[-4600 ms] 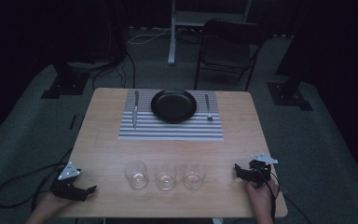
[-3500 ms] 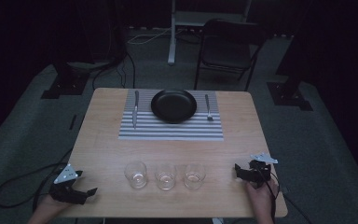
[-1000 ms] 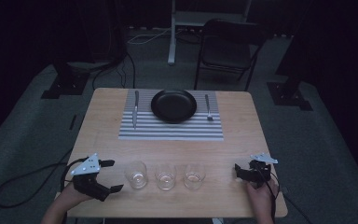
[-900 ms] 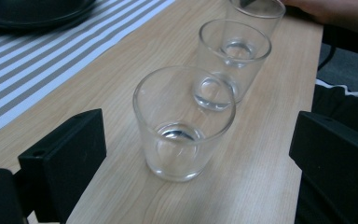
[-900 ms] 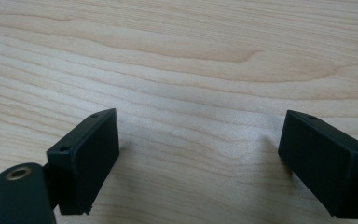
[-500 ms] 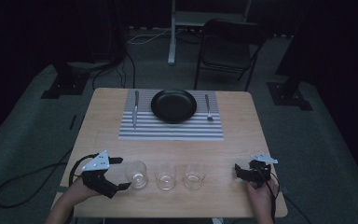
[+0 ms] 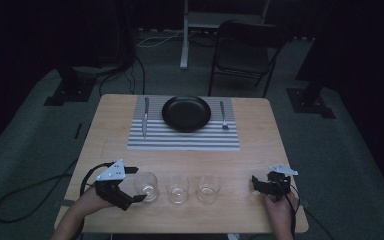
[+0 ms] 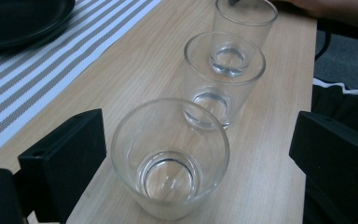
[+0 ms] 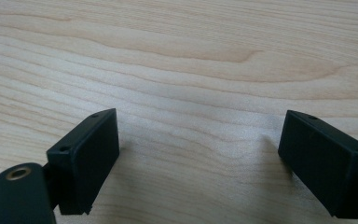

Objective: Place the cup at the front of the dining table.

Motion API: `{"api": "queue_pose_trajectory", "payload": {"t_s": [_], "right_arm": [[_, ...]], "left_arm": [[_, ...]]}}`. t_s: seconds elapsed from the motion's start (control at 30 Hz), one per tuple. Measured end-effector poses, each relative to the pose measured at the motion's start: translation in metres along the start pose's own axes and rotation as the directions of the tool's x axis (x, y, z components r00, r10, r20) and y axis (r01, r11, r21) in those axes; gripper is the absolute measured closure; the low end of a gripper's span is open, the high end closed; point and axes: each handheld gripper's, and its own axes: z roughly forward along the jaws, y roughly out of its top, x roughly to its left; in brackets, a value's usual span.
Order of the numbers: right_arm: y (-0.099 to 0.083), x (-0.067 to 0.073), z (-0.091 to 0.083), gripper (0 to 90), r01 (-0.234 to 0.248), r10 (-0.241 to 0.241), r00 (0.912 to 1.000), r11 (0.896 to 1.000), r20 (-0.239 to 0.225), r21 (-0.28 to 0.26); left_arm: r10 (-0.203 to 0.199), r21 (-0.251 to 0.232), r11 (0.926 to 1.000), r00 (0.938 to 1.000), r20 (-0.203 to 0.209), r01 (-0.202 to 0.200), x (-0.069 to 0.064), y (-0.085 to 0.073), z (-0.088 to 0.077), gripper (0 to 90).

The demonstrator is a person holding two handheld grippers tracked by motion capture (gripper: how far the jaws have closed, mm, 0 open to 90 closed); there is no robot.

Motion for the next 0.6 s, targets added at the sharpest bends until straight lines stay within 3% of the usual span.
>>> {"api": "queue_pose_trajectory", "payload": {"t_s": [0.6], "right_arm": [[0.000, 0.000, 0.000, 11.8, 0.000, 0.000, 1.0000, 1.000, 0.000, 0.000]], "left_arm": [[0.043, 0.041, 0.9982, 0.9987, 0.028, -0.044, -0.001, 0.022, 0.019, 4.2]]}}
